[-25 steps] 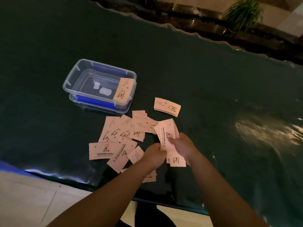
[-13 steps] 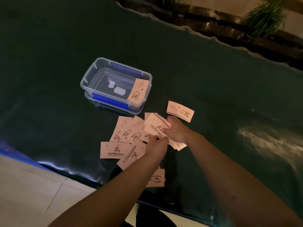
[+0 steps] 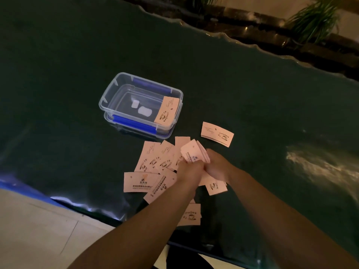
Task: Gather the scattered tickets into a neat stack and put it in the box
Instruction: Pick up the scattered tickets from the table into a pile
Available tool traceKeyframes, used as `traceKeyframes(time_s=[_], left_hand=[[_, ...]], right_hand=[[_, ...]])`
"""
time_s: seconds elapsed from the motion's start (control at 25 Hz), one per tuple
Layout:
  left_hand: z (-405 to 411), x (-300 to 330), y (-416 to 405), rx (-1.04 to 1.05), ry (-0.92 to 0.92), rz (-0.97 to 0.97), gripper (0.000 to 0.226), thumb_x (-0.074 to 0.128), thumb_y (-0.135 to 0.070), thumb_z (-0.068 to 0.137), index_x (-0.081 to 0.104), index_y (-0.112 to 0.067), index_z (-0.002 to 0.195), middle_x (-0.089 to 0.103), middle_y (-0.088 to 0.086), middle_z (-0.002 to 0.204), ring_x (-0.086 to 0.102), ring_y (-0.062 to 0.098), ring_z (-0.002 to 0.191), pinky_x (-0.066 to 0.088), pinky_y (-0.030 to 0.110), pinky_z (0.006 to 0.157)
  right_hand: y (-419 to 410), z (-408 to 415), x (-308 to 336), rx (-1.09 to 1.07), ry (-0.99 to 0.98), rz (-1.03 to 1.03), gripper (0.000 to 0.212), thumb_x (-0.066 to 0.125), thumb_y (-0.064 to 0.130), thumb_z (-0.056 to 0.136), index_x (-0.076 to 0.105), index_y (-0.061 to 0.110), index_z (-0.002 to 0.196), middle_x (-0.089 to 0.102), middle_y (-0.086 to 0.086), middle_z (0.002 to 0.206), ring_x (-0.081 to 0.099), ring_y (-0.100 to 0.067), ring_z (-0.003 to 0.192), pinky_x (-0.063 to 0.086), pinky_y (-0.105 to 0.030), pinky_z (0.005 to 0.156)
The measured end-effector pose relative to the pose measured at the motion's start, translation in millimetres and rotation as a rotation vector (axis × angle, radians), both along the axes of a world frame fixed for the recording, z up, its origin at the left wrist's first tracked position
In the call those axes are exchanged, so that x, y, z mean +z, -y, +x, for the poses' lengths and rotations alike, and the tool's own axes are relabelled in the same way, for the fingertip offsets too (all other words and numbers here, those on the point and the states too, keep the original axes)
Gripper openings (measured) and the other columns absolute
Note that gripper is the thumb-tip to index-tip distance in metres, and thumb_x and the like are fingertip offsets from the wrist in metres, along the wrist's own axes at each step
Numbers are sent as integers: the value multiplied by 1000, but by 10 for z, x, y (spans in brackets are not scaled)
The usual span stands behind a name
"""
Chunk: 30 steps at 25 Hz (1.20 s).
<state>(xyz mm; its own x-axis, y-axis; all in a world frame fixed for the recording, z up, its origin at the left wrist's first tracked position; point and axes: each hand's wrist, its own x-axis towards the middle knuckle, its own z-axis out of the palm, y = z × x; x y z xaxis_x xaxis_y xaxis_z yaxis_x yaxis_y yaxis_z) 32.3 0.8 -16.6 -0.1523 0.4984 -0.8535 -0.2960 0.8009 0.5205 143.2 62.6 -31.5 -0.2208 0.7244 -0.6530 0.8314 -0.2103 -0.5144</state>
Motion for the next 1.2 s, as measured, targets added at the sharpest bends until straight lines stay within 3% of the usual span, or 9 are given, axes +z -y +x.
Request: traceKeyframes(time_s=[0.08, 0.24, 0.32, 0.4, 0.48, 0.6, 0.88, 0.96, 1.2], left_hand=[[13, 4, -5, -72, -39, 30, 48, 63, -24, 93, 48, -27, 139, 63, -2, 113, 65, 15, 90, 54, 29, 65], [-101, -48, -49, -273, -234, 176, 46, 63, -33, 97, 50, -29, 141, 63, -4, 129, 59, 5, 80, 45, 20, 54], [-254, -75, -118, -291, -436, 189, 59, 66, -37, 94, 45, -28, 148, 52, -2, 145, 57, 12, 103, 52, 26, 68], [-409, -121, -211, -321, -550, 128, 71, 69, -42, 90, 40, -27, 153, 45, 1, 152, 49, 24, 129, 54, 44, 96], [-514, -153, -293, -385, -542, 78, 74, 67, -44, 90, 37, -25, 155, 46, 4, 152, 48, 28, 133, 50, 51, 104], [-532, -152, -367, -430, -492, 80, 69, 61, -50, 93, 39, -25, 154, 53, 5, 145, 56, 27, 123, 54, 50, 99], [-281, -101, -329, -465, -286, 47, 39, 65, -44, 90, 59, -29, 125, 65, -4, 95, 67, 16, 81, 55, 33, 62], [-274, -132, -237, -481, -258, 88, 35, 62, -43, 92, 61, -30, 124, 66, -6, 95, 68, 14, 81, 51, 30, 58], [-457, -168, -80, -503, -196, 225, 40, 56, -30, 98, 56, -31, 139, 65, -12, 107, 68, 10, 90, 57, 31, 69]], right_hand=[[76, 61, -3, -84, -56, -33, 18, 67, 34, 103, 62, 27, 119, 70, -1, 120, 68, -14, 98, 56, -33, 79], [201, 160, 2, -549, -313, -173, 35, 65, 28, 107, 62, 17, 140, 76, -7, 126, 75, -29, 109, 58, -53, 99], [233, 140, 24, -736, -483, -245, 37, 60, 22, 109, 60, 19, 145, 75, -4, 126, 73, -27, 108, 53, -53, 98], [222, 60, 46, -836, -568, -290, 39, 58, 18, 109, 58, 22, 148, 74, -1, 119, 71, -24, 104, 51, -53, 94], [179, -44, 68, -856, -559, -294, 38, 59, 18, 109, 60, 23, 146, 75, 1, 112, 72, -23, 99, 54, -49, 85], [98, -160, 62, -825, -445, -243, 37, 63, 23, 107, 61, 22, 144, 76, -6, 122, 74, -25, 103, 56, -43, 74], [82, -195, -29, -815, -280, -178, 44, 68, 25, 104, 58, 19, 146, 72, -13, 137, 76, -33, 108, 62, -56, 96], [96, -190, -28, -797, -254, -164, 43, 71, 23, 102, 62, 18, 143, 73, -13, 134, 76, -34, 107, 62, -57, 97], [120, -207, 70, -777, -284, -213, 47, 74, 27, 100, 60, 22, 144, 74, -11, 130, 78, -33, 102, 63, -57, 93]])
